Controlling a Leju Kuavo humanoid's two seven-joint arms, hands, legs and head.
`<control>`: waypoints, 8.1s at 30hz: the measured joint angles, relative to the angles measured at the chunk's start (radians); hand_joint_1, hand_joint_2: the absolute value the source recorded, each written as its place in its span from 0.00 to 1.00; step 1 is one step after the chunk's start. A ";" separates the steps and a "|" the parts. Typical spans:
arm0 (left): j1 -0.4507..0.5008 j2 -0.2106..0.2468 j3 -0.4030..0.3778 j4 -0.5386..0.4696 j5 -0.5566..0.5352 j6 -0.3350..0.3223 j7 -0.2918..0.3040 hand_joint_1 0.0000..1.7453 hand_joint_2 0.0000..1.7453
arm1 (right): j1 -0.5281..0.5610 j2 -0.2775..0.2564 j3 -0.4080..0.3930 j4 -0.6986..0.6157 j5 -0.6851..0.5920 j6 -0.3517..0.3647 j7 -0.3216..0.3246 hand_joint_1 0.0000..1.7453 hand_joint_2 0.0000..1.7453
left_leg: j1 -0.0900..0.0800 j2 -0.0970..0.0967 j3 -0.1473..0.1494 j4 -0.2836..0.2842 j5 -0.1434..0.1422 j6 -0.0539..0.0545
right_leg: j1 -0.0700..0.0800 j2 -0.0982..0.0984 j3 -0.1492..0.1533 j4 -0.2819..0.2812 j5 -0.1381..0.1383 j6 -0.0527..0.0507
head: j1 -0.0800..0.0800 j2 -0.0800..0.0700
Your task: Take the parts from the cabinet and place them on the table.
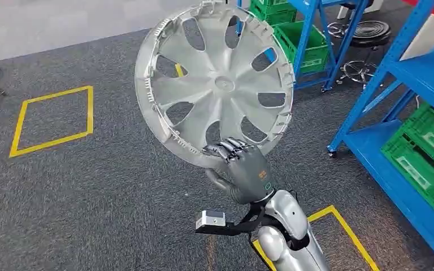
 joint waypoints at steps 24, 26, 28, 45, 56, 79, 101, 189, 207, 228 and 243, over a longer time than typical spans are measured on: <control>0.001 0.005 0.002 0.003 -0.050 -0.001 0.011 0.00 1.00 | -0.023 0.002 0.033 0.018 0.004 -0.004 0.013 1.00 1.00 | 0.010 -0.137 0.136 -0.243 0.121 0.019 | -0.018 0.089 -0.005 0.001 0.003 0.054 | 0.006 0.000; 0.007 0.005 0.001 0.004 -0.057 -0.002 0.017 0.00 1.00 | -0.025 0.004 0.036 0.018 0.027 -0.005 0.031 1.00 1.00 | 0.014 -0.161 0.127 -0.249 0.127 0.004 | -0.018 0.064 0.004 -0.006 0.008 0.037 | 0.006 0.000; 0.008 0.003 0.000 0.005 -0.061 -0.004 0.020 0.00 1.00 | -0.028 0.006 0.036 0.018 0.034 -0.007 0.038 1.00 1.00 | 0.007 -0.045 0.114 -0.211 0.101 0.001 | -0.018 0.043 0.008 -0.015 0.012 0.022 | -0.003 0.000; 0.000 0.004 -0.020 0.005 -0.084 0.015 0.037 0.00 1.00 | -0.073 0.008 0.062 0.048 0.058 -0.027 0.039 1.00 1.00 | 0.005 -0.004 0.136 -0.252 0.135 0.057 | -0.013 0.014 -0.044 0.154 -0.111 0.066 | 0.003 0.000; 0.008 0.004 -0.041 0.006 -0.101 0.024 0.025 0.00 1.00 | -0.083 0.009 0.068 0.063 0.053 -0.027 0.046 1.00 1.00 | 0.012 -0.164 0.119 -0.251 0.141 0.014 | -0.007 0.078 0.000 -0.010 0.013 0.042 | 0.003 0.000; 0.004 -0.002 -0.043 0.006 -0.084 0.043 0.023 0.00 1.00 | -0.115 0.019 0.082 0.108 0.035 -0.014 0.029 1.00 1.00 | 0.011 -0.061 0.126 -0.250 0.147 0.059 | -0.011 0.021 -0.111 0.267 -0.118 0.068 | 0.001 0.000; 0.006 0.001 -0.048 0.006 -0.101 0.044 0.013 0.00 1.00 | -0.123 0.019 0.082 0.121 -0.069 -0.001 -0.055 1.00 1.00 | 0.016 0.019 0.126 -0.248 0.145 0.021 | 0.000 -0.027 0.023 -0.025 0.008 0.024 | -0.008 0.000; -0.012 0.012 -0.090 0.001 -0.114 0.011 -0.042 0.00 1.00 | -0.088 -0.020 -0.025 0.047 -0.104 -0.044 -0.082 1.00 1.00 | -0.008 -0.024 0.143 -0.246 0.122 0.055 | 0.001 0.029 -0.024 -0.026 0.049 0.045 | 0.004 0.000; -0.001 0.015 -0.090 -0.001 -0.112 0.013 -0.034 0.00 1.00 | -0.080 -0.012 -0.027 0.043 -0.105 -0.036 -0.091 1.00 1.00 | 0.026 -0.024 0.179 -0.252 0.075 0.001 | -0.025 0.038 -0.025 0.000 0.021 0.051 | 0.010 0.000; 0.010 0.019 -0.090 -0.001 -0.099 0.017 -0.043 0.00 1.00 | -0.088 0.006 -0.021 0.051 -0.102 -0.029 -0.103 1.00 1.00 | 0.002 -0.011 0.161 -0.254 0.110 0.076 | -0.014 0.029 -0.102 0.264 -0.154 0.076 | 0.017 0.000; 0.003 0.015 -0.089 0.000 -0.090 0.021 -0.049 0.00 1.00 | -0.119 0.018 -0.019 0.086 -0.092 -0.026 -0.100 1.00 1.00 | 0.002 -0.003 0.086 0.029 -0.062 0.016 | -0.003 0.033 0.025 -0.033 0.024 0.005 | 0.011 0.000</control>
